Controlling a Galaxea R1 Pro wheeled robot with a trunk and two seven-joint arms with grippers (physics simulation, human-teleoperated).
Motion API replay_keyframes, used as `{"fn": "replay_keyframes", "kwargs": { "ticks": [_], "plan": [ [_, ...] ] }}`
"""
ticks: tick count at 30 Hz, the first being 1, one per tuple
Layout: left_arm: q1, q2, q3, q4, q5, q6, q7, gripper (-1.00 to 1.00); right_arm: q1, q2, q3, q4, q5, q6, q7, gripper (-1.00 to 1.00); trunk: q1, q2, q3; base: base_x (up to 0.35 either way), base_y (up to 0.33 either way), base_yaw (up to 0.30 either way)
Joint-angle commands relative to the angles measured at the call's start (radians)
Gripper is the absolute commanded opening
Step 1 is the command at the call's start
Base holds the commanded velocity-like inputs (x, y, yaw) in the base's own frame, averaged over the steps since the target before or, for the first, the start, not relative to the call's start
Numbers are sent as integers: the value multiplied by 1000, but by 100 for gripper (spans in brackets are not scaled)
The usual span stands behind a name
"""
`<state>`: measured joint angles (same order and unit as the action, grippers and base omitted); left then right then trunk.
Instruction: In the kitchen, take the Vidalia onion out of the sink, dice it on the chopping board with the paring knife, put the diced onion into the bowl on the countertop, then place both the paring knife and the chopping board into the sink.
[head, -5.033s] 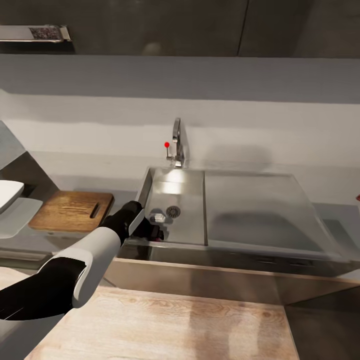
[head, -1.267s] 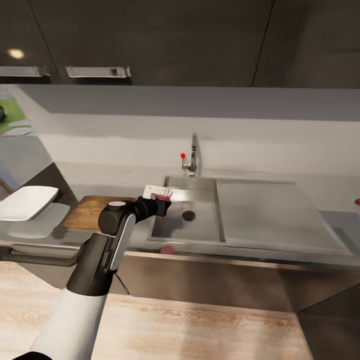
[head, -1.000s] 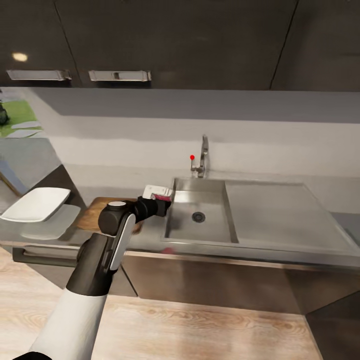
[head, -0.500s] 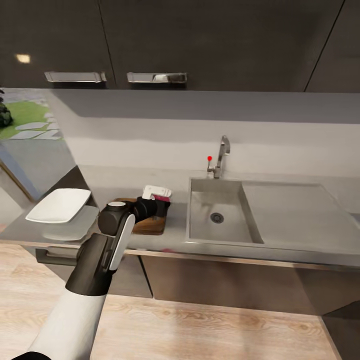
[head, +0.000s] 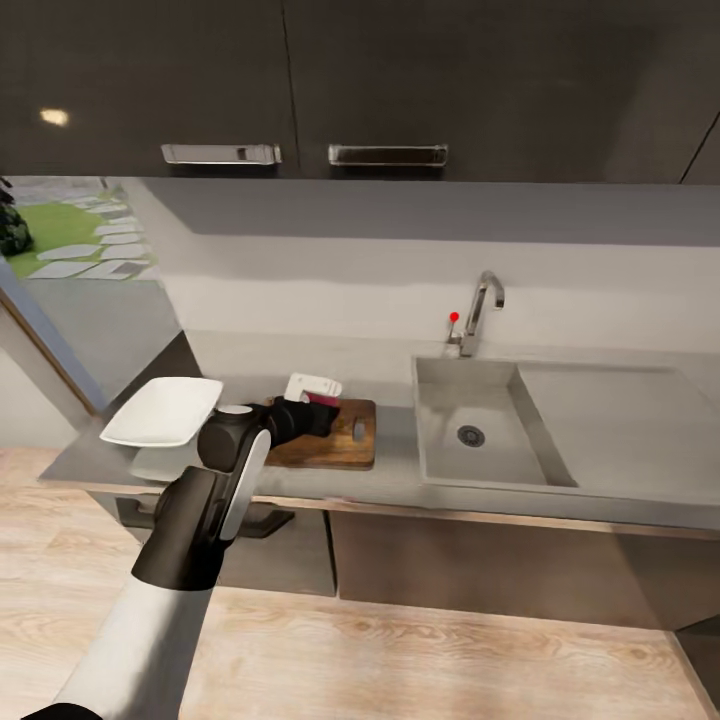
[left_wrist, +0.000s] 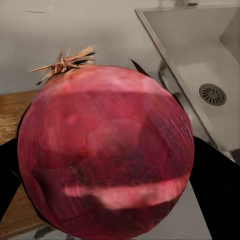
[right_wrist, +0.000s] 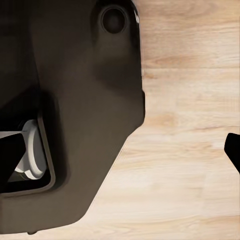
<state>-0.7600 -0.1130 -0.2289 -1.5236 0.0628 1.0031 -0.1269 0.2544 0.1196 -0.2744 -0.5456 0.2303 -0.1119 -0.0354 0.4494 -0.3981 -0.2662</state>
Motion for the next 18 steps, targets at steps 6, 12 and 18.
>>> {"fn": "replay_keyframes", "kwargs": {
  "ticks": [6, 12, 18],
  "plan": [
    [-1, 0, 0, 0, 6, 5, 3, -100, 0, 2, -6, -2, 9, -1, 1, 100, 1, -2, -2, 52, 291, 0],
    [-1, 1, 0, 0, 6, 5, 3, -100, 0, 2, -6, -2, 10, -1, 1, 100, 1, -2, -2, 66, 87, 0],
    [-1, 1, -1, 0, 6, 5, 3, -100, 0, 2, -6, -2, 8, 0, -1, 100, 1, -2, -2, 51, -6, 0]
  ]
}}
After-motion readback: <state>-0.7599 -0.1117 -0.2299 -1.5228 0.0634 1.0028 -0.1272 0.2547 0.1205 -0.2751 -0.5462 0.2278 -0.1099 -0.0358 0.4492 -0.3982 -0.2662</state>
